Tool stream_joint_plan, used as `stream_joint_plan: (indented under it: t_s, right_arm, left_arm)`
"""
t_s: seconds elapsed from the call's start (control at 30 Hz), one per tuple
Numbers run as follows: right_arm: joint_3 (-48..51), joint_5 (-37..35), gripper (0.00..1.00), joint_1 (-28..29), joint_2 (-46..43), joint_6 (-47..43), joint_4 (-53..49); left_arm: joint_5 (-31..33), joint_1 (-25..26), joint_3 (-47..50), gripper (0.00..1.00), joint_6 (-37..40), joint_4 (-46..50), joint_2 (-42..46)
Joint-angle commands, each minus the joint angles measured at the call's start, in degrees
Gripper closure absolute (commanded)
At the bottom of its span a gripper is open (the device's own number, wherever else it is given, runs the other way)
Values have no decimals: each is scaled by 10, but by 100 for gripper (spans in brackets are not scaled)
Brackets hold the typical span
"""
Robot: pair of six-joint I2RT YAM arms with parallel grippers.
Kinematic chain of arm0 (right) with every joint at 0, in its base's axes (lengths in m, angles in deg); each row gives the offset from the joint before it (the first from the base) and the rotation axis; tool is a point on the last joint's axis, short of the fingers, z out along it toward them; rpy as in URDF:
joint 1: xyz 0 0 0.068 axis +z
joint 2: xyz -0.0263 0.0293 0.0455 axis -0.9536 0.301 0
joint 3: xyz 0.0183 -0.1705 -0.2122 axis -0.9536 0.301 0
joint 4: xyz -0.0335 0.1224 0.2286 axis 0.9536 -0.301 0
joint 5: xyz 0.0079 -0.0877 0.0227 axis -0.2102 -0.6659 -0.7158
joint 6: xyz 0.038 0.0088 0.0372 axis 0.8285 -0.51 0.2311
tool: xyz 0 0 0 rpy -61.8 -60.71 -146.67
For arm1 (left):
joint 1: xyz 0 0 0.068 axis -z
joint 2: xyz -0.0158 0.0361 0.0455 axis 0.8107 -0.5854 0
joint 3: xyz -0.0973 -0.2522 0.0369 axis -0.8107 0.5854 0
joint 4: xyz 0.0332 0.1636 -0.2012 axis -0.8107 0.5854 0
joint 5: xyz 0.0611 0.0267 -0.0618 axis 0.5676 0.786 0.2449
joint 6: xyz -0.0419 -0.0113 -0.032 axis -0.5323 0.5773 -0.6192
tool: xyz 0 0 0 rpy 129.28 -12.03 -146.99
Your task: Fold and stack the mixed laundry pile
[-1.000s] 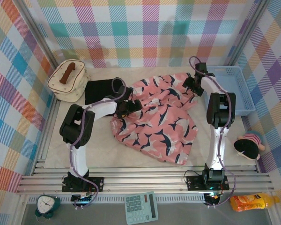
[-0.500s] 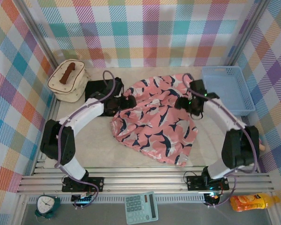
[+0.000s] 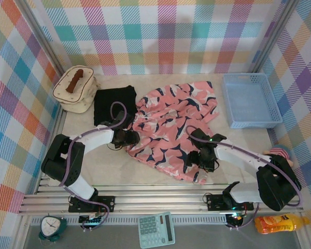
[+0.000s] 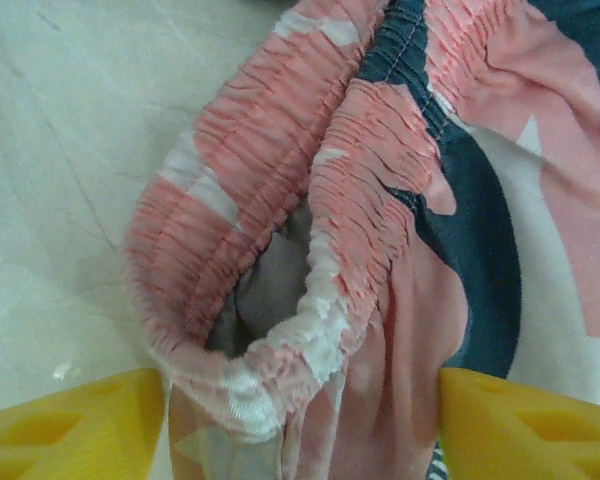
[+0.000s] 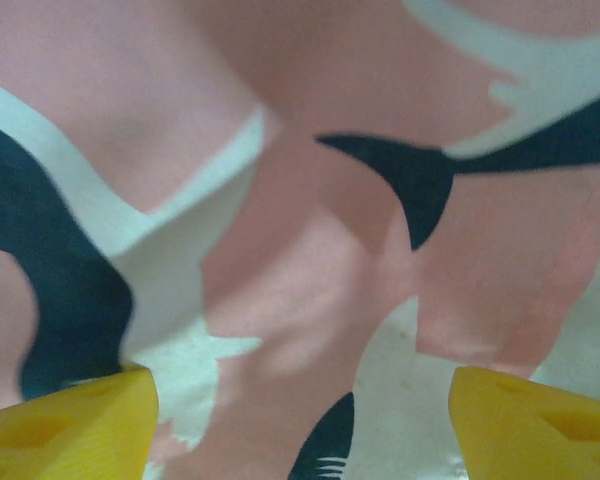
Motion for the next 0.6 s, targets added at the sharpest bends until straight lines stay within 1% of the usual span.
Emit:
stream_joint_plan:
  t_s: [0.0, 0.03, 0.07, 0.1, 0.13, 0.2, 0.23, 0.37, 0.5, 0.57]
  right_arm:
    - [15, 16, 23, 25, 24, 51, 24]
    - [17, 11, 23, 34, 34, 54, 31]
    - [20, 8, 26, 42, 46, 60, 39]
    - [23, 9, 33, 45, 55, 63, 52]
    - [26, 10, 44, 45, 59, 66, 61]
    - [32, 7, 83, 45, 55, 72, 73]
    - [29, 3, 99, 45, 49, 70, 71]
    - [13, -22, 100, 45, -8, 60, 8]
    - [12, -19, 100, 45, -97, 73, -72]
    - [-4, -27, 100, 45, -144, 78, -110]
  left_arm:
    - [13, -5, 9, 41, -21, -37, -15]
    - [12, -5, 9, 48, -21, -40, -18]
    - [12, -5, 9, 59, -21, -40, -21]
    - [10, -5, 8, 70, -22, -40, -23]
    - [10, -5, 6, 79, -22, -40, -24]
    - [9, -4, 5, 99, -25, -37, -19]
    - [8, -3, 5, 100, -25, -32, -16]
    - [1, 12, 12, 100, -25, 3, 20]
    - [-12, 42, 38, 100, -48, 51, 91]
    - [-21, 51, 48, 100, -65, 68, 133]
